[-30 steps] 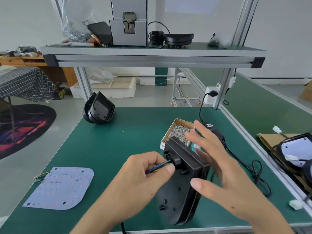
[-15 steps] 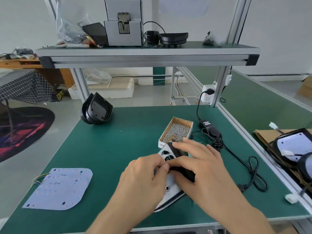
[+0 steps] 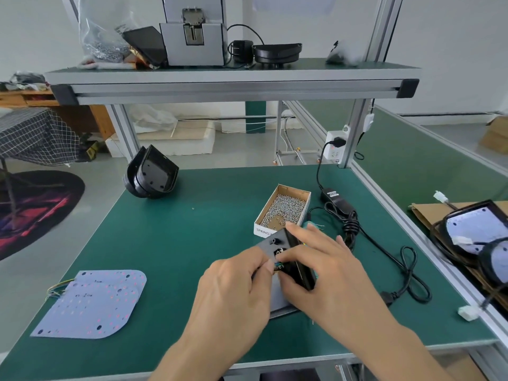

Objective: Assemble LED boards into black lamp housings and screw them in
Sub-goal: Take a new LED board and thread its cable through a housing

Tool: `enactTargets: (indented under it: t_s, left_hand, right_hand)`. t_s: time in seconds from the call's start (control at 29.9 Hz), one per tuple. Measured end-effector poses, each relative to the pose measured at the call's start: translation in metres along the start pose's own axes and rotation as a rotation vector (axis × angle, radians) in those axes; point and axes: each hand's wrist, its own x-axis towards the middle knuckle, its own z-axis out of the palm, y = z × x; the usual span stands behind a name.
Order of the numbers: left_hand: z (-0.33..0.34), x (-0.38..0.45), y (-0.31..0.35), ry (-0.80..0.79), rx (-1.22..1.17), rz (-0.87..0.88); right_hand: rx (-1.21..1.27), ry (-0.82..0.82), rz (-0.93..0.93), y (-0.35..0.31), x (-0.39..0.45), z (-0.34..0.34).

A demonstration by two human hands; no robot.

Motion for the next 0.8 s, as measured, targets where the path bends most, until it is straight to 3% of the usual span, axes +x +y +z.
enactTargets:
  t_s: [0.13,0.3,0.44,0.57,0.7,0.8]
  left_hand:
    - [0.001,0.006,-0.002,0.030,-0.084,0.017]
    - [-0.012,0.017,-0.010,0.048,-0.456,0.008]
    - [-0.011,0.018,-0.012,-0.064,-0.840,-0.007]
    - [-0.005,0.022,-0.015,-0.029,-1.017,-0.087]
    - [0.000,0.018,-0.031,0.061,-0.784,-0.064]
    - [0.004,0.011,-0.038,0.141,-0.844,-0.105]
  right_hand:
    - [0.032,0.060,-0.065,0.003,0.002,0.001]
    - [0.695,-0.015,-0.070,0.015,-0.013,-0.006]
    - [0.897,-0.107,-0.055,0.003,-0.022,0.012]
    - [0.805,0.017,-0.032,-0.016,-0.017,0.025]
    - [0.533,0.092,0.048,-0.034,-0.008,0.022]
    - [0.345,0.071,0.050,-0.048,-0.005,0.014]
